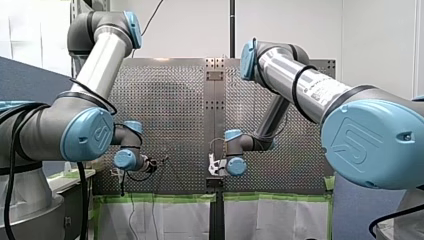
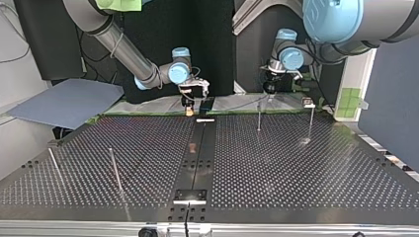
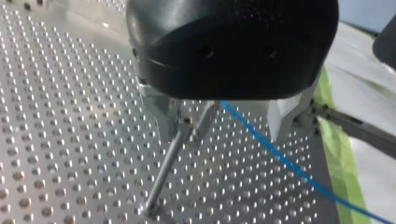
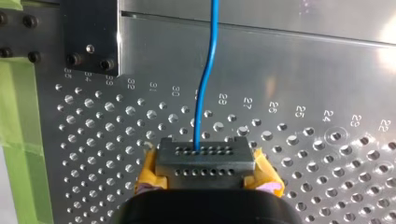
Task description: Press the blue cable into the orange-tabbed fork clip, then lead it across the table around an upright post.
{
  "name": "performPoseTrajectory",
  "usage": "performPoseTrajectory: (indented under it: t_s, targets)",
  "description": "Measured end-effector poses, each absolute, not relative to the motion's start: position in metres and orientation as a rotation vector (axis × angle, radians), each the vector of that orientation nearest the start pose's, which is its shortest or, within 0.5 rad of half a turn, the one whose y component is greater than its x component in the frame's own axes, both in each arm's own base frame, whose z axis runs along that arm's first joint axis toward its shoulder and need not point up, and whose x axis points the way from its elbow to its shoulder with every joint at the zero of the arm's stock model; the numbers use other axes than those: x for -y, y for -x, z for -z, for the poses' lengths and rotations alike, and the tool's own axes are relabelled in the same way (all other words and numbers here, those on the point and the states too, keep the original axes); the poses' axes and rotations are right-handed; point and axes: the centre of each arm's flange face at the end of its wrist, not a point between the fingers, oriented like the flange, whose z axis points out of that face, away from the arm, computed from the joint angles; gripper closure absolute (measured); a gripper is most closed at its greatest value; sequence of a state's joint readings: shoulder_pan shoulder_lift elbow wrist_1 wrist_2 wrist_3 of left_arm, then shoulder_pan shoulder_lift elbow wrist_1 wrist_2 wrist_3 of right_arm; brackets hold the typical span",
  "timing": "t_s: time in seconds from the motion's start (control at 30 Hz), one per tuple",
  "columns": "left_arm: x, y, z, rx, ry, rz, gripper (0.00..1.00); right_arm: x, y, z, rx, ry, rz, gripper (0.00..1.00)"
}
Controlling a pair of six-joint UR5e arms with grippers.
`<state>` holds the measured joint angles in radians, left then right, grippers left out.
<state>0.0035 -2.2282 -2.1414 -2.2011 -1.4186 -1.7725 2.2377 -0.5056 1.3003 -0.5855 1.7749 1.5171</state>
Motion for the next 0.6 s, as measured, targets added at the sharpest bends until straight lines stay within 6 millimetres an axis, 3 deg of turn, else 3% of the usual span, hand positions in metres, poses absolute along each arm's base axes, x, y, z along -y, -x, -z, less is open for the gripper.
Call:
performPoseTrajectory:
  t_s: [0.37,0.6]
  targets:
    - [0.152,-0.430,-0.030,-1.832,0.012,0.261,0.00,0.498,-0.533,0.030,0.978,-1.754,-1.343,1.00]
    - [0.158,-0.430,-0.051,-1.764,0.013,0.288,0.00,0.499,-0.532,0.030,0.981,-1.757,-1.339,1.00]
